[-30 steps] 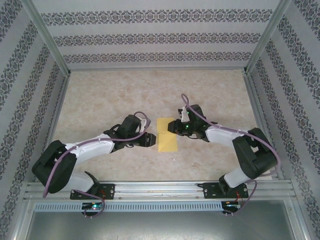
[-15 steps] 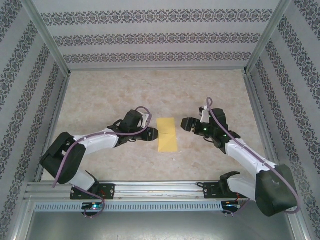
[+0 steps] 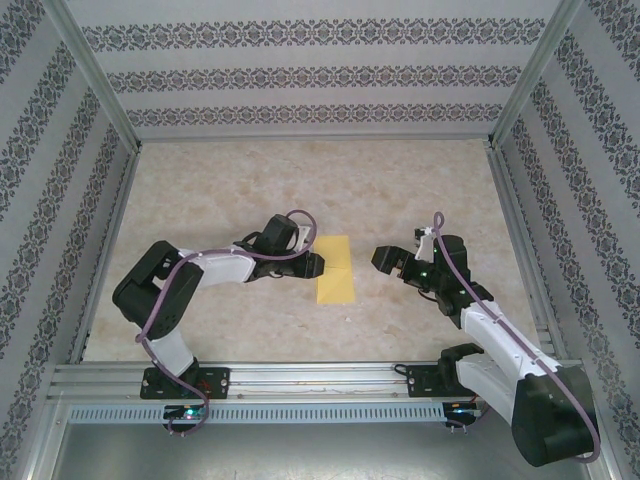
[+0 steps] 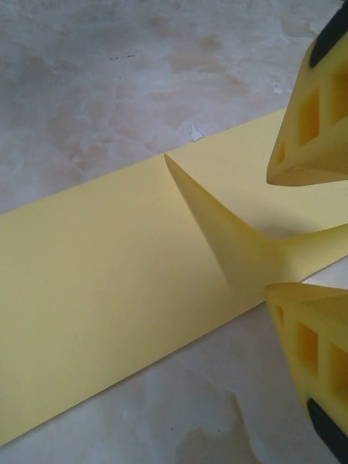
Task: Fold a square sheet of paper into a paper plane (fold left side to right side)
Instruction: Turn over the paper at the center of the table.
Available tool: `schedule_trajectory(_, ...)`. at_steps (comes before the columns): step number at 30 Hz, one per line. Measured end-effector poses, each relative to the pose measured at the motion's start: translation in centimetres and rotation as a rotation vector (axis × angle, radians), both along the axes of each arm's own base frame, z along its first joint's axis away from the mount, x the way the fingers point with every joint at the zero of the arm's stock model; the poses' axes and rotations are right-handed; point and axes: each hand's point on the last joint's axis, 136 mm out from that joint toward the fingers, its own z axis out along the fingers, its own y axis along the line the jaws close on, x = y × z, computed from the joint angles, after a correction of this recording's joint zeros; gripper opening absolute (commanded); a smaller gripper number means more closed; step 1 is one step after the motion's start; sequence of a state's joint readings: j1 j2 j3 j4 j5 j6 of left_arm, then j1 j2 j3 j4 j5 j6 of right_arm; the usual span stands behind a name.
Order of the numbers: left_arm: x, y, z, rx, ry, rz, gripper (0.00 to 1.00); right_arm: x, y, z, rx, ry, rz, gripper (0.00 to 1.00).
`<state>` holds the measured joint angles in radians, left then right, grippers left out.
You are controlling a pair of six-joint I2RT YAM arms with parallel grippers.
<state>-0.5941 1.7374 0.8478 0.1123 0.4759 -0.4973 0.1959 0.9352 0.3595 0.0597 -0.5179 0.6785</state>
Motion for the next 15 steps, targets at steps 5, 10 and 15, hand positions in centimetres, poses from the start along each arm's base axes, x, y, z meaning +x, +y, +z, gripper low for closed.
schedule_trajectory(5, -0.02, -0.4, -0.59, -0.013, 0.015, -0.011, 0.23, 0.03, -0.06, -0.05, 0.002, 0.003, -0.001, 0.98)
schedule_trajectory(10, 0.13, -0.62, -0.49, -0.025, 0.009, -0.013, 0.15, -0.17, 0.21, -0.52, 0.009, 0.026, 0.016, 0.98)
schedule_trajectory(15, 0.42, -0.8, -0.13, -0.049, -0.017, -0.007, 0.08, -0.27, 0.61, -0.64, 0.026, 0.036, 0.037, 0.95)
